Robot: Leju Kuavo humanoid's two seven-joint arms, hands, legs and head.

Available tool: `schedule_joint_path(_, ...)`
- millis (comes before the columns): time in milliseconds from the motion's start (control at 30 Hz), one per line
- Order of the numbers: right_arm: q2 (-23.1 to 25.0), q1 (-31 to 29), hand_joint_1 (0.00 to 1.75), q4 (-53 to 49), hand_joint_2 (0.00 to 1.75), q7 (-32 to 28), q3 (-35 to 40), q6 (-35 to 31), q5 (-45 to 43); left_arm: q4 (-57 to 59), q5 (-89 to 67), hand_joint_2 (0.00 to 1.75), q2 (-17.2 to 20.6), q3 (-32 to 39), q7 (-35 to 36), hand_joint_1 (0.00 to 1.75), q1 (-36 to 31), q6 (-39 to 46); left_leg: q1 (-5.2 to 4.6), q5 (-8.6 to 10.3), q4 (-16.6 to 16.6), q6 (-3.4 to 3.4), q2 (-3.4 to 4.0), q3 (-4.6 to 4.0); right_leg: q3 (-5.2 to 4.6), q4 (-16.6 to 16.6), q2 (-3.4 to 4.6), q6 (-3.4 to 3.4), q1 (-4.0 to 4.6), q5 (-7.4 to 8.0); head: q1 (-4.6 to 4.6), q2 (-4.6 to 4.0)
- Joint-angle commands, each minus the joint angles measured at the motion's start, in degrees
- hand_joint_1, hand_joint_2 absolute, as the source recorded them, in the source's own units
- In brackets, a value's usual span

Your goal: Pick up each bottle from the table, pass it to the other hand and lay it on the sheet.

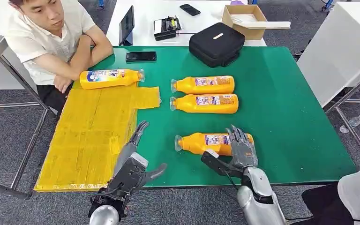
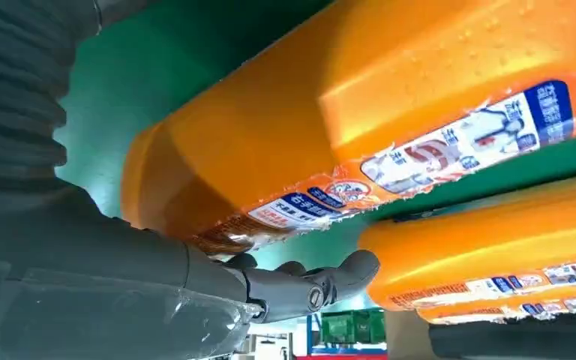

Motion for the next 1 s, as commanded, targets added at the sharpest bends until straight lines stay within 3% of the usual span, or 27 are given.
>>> schedule_joint_path(33, -2.27, -1.65, 0.0, 7.5, 1.75, 0.31, -0.66, 3.1, -0.43, 2.77, 0.19, 1.75, -3.65, -2.81, 0.38, 0.0, 0.06, 0.01, 0.03, -0.05, 0.01, 0.05, 0.03, 0.17, 0.24, -0.08, -0.07, -0.18, 0.08, -0.03, 0.0, 0.0)
schedule_joint_path(67, -2.85, -1.75, 0.0, 8.4, 1.75, 0.35, -0.31, 3.62, -0.25, 2.9, 0.21, 1.75, -3.65, -2.7, 0.38, 0.0, -0.09, 0.01, 0.03, -0.04, 0.0, 0.04, 0.0, 0.15, 0.22, -0.08, -0.08, -0.15, 0.07, -0.03, -0.02, 0.0)
schedule_joint_path(100, -3.27, -2.02, 1.47, 9.31, 1.75, 0.29, -0.27, 4.27, -0.59, 3.1, 0.29, 1.75, -3.65, -2.53, 0.3, 0.0, -0.32, -0.04, 0.03, -0.01, -0.01, 0.02, -0.05, 0.1, 0.16, -0.07, -0.1, -0.1, 0.05, -0.01, -0.02, 0.0)
schedule_joint_path(133, -3.79, -2.23, 1.71, 10.31, 1.75, 0.17, -0.18, 4.89, -1.11, 3.29, 0.29, 1.75, -3.65, -2.45, 0.28, 0.0, -0.56, -0.05, 0.03, -0.04, -0.02, 0.04, -0.04, 0.21, 0.29, -0.1, -0.14, -0.18, 0.07, -0.05, -0.02, 0.0)
schedule_joint_path(333, -5.41, -2.71, 1.75, 12.81, 1.75, -0.55, -1.09, 5.66, -3.27, 3.99, 0.87, 1.75, -3.65, -2.46, -0.05, 0.0, -1.26, -0.37, 0.07, -0.02, -0.02, 0.05, -0.17, 0.38, 0.4, -0.16, -0.27, -0.18, 0.11, -0.04, -0.02, 0.0)
schedule_joint_path(433, -5.52, -2.71, 1.75, 13.15, 1.75, -0.96, -1.78, 5.98, -4.49, 4.11, 1.03, 1.75, -3.65, -2.57, -0.14, 0.0, -1.3, -0.39, 0.04, -0.13, -0.01, 0.14, -0.12, 0.45, -0.08, -0.12, -0.18, -0.11, 0.07, -0.09, 0.0, 0.0)
schedule_joint_path(500, -5.6, -2.27, 1.75, 13.3, 1.75, -2.68, -2.78, 7.41, -7.83, 4.17, 1.25, 1.75, -3.65, -2.51, -0.29, 0.0, -1.4, -0.41, 0.05, -0.11, -0.04, 0.15, -0.2, 0.5, 0.01, -0.17, -0.29, -0.14, 0.09, -0.1, -0.02, 0.0)
schedule_joint_path(1000, -5.97, -1.77, 1.75, 13.12, 1.75, -3.71, -3.29, 8.19, -10.31, 4.26, 1.46, 1.75, -3.65, -2.46, -0.44, 0.0, -1.53, -0.44, 0.05, -0.13, -0.03, 0.15, -0.19, 0.82, 0.32, -0.2, -0.31, -0.2, 0.11, -0.13, -0.02, 0.0)
